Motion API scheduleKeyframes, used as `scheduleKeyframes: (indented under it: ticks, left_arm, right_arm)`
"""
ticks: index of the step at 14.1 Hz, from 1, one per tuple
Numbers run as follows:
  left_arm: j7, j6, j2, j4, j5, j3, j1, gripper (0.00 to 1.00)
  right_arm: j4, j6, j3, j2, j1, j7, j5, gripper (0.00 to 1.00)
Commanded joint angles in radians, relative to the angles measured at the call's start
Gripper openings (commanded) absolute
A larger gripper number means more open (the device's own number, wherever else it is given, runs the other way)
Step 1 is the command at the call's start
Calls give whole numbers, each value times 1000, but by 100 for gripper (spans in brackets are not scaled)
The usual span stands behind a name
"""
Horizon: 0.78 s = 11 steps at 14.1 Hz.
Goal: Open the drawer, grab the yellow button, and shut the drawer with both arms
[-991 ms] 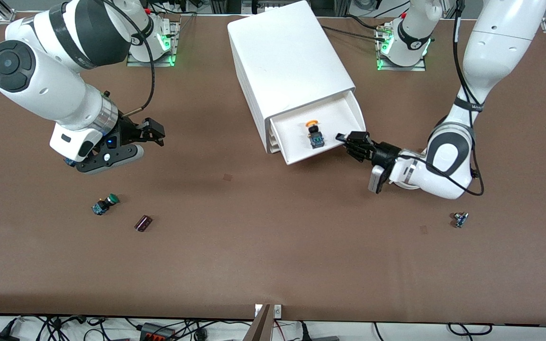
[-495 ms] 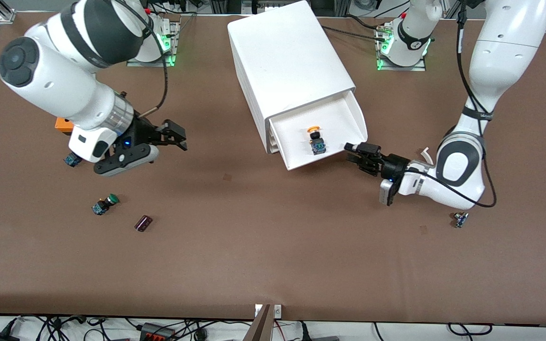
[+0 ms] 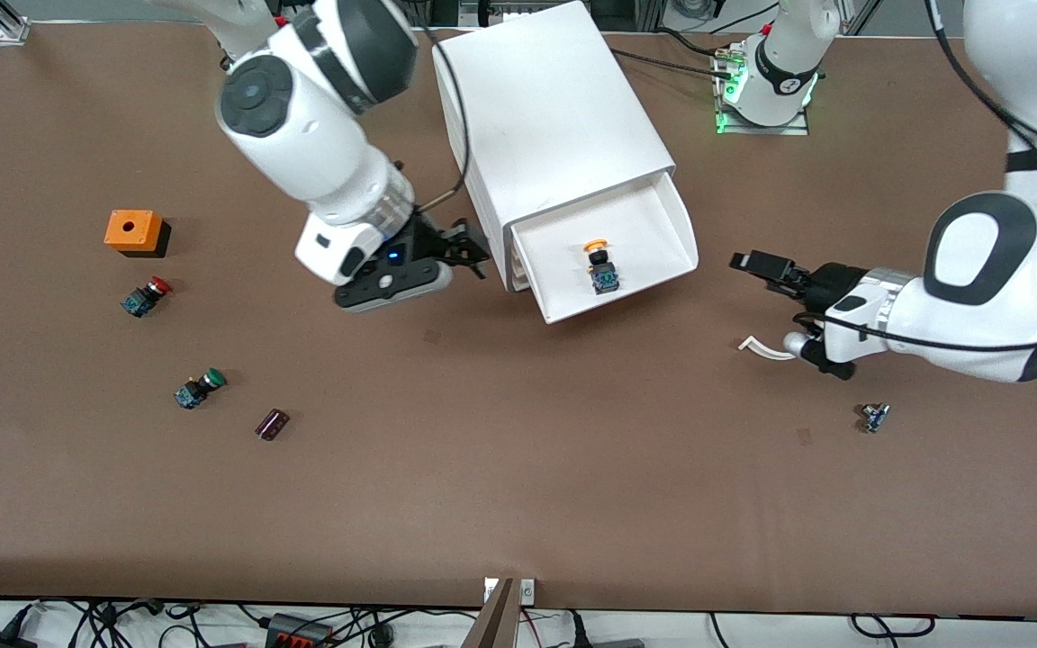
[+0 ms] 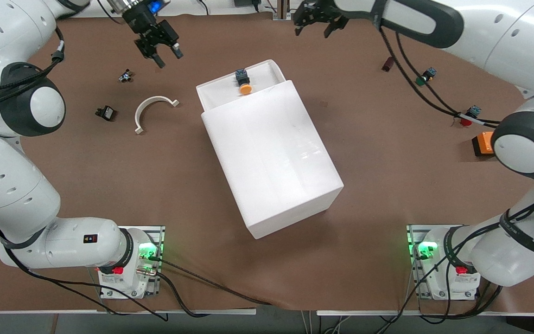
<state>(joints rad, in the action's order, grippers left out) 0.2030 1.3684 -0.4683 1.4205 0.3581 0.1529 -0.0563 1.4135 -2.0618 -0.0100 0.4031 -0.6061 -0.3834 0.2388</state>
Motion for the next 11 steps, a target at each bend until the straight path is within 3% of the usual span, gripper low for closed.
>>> scheduleKeyframes:
  ticks: [1, 2, 5, 8, 10, 11]
  left_arm:
    - [-39, -8, -12, -57, -286, 10, 23, 100]
    - [-42, -6, -12, -57, -365, 11, 27, 100]
    - [-63, 30, 3, -57, -448, 10, 18, 100]
    - [-82, 161, 129, -25, -452, 7, 24, 100]
    - [-114, 197, 222, 84, -450, 13, 15, 100]
    - [-114, 265, 296, 183, -450, 13, 13, 100]
  right_arm:
    - [-114, -24, 12, 89, -62, -90, -39, 100]
    - [-138, -33, 12, 115, -85, -113, -58, 100]
    - [-212, -38, 16, 187, -152, -152, -142, 100]
    - [-306, -40, 16, 258, -208, -253, -203, 100]
    - [-307, -52, 19, 281, -233, -258, -211, 100]
    - [-307, -55, 18, 293, -242, -256, -211, 100]
